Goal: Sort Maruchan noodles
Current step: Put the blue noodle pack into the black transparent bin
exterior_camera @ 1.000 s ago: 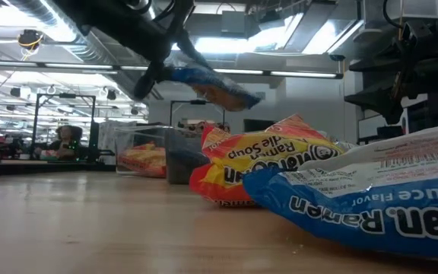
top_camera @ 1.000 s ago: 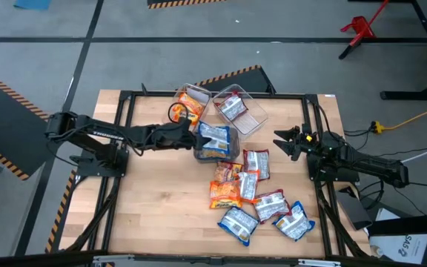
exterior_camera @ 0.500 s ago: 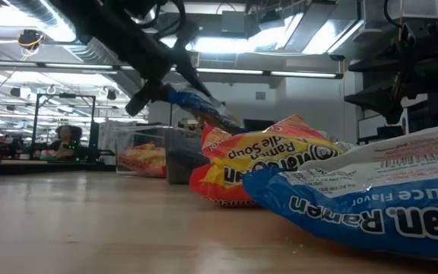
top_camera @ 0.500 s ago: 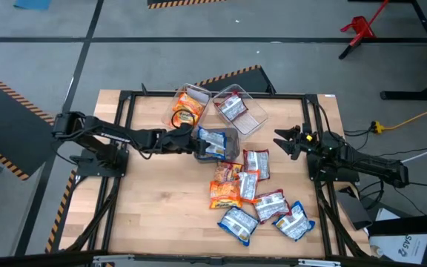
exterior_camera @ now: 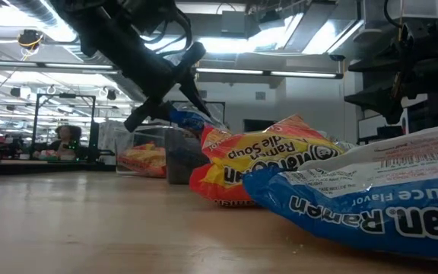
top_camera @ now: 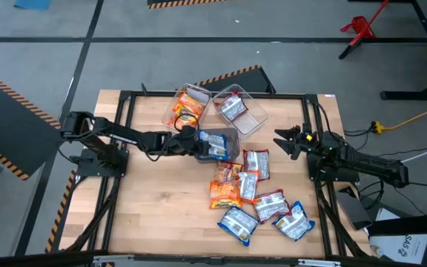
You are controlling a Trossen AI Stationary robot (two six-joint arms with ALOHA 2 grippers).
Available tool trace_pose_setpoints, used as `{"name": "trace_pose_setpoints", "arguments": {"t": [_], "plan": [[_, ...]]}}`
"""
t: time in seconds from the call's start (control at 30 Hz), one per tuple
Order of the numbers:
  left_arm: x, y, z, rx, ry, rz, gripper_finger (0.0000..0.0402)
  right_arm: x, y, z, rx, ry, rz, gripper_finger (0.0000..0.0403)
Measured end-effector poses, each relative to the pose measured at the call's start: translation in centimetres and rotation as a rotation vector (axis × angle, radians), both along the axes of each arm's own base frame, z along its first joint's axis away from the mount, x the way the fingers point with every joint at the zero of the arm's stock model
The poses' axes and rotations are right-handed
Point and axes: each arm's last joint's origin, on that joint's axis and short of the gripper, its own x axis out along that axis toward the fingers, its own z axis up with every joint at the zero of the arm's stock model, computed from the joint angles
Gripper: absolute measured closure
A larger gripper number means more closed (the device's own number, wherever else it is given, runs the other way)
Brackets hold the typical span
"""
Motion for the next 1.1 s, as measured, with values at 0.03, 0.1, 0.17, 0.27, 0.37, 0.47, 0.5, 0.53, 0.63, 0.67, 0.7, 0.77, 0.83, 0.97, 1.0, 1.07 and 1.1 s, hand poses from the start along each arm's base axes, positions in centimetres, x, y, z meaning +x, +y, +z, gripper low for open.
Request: {"name": "trace_pose_setpoints", "arguments": {"t": [0.03, 0.1, 0.17, 0.27, 0.37, 0.47, 0.5, 0.53, 0.63, 0.67, 0.7, 0.77, 0.83, 0.97, 1.0, 1.07, 1.1], "plan": [[0.0, 0.0, 0.0, 0.004, -0.002, 0.009, 0.0264, 0.0, 0.0, 0.0, 0.000, 0.000, 0.000, 0.0079], [0.0, 0.1, 0.0, 0.016, -0.002, 0.027, 0.0263, 0.0, 0.0, 0.0, 0.000, 0.000, 0.000, 0.0079], [0.0, 0.1, 0.1, 0.023, -0.005, 0.037, 0.0262, 0.0, 0.0, 0.0, 0.000, 0.000, 0.000, 0.0079], [0.0, 0.1, 0.1, 0.022, -0.006, 0.037, 0.0261, 0.0, 0.0, 0.0, 0.000, 0.000, 0.000, 0.0079], [0.0, 0.1, 0.1, 0.021, -0.006, 0.036, 0.0261, 0.0, 0.0, 0.0, 0.000, 0.000, 0.000, 0.0079], [0.0, 0.3, 0.1, 0.017, -0.006, 0.034, 0.0260, 0.0, 0.0, 0.0, 0.000, 0.000, 0.000, 0.0079], [0.0, 0.3, 0.1, 0.013, -0.006, 0.031, 0.0260, 0.0, 0.0, 0.0, 0.000, 0.000, 0.000, 0.0079], [0.0, 0.4, 0.0, 0.007, -0.006, 0.027, 0.0260, 0.0, 0.0, 0.0, 0.000, 0.000, 0.000, 0.0079], [0.0, 0.7, 0.0, -0.018, -0.009, 0.002, 0.0259, 0.0, 0.0, 0.0, 0.000, 0.000, 0.000, 0.0079], [0.1, 0.7, 0.1, -0.024, -0.015, -0.012, 0.0259, 0.0, 0.0, 0.0, 0.000, 0.000, 0.000, 0.0079], [0.1, 0.8, 0.2, -0.030, -0.023, -0.025, 0.0259, 0.0, 0.0, 0.0, 0.000, -0.001, 0.000, 0.0079], [0.2, 0.9, 0.2, -0.035, -0.030, -0.050, 0.0259, 0.0, 0.0, 0.0, 0.000, -0.001, 0.000, 0.0079], [0.2, 1.0, 0.2, -0.045, -0.028, -0.063, 0.0259, 0.0, 0.0, 0.0, 0.000, 0.000, 0.000, 0.0079], [0.1, 1.2, 0.2, -0.032, -0.024, -0.040, 0.0259, 0.0, 0.0, 0.0, 0.000, 0.000, 0.000, 0.0079], [0.1, 1.2, 0.2, -0.032, -0.023, -0.040, 0.0259, 0.0, 0.0, 0.0, 0.000, 0.000, 0.000, 0.0079], [0.1, 1.2, 0.2, -0.032, -0.025, -0.040, 0.0259, 0.0, 0.0, 0.0, 0.000, -0.001, 0.000, 0.0079], [0.1, 1.2, 0.2, -0.032, -0.027, -0.040, 0.0259, 0.0, 0.0, 0.0, 0.000, 0.000, 0.000, 0.0079]]}}
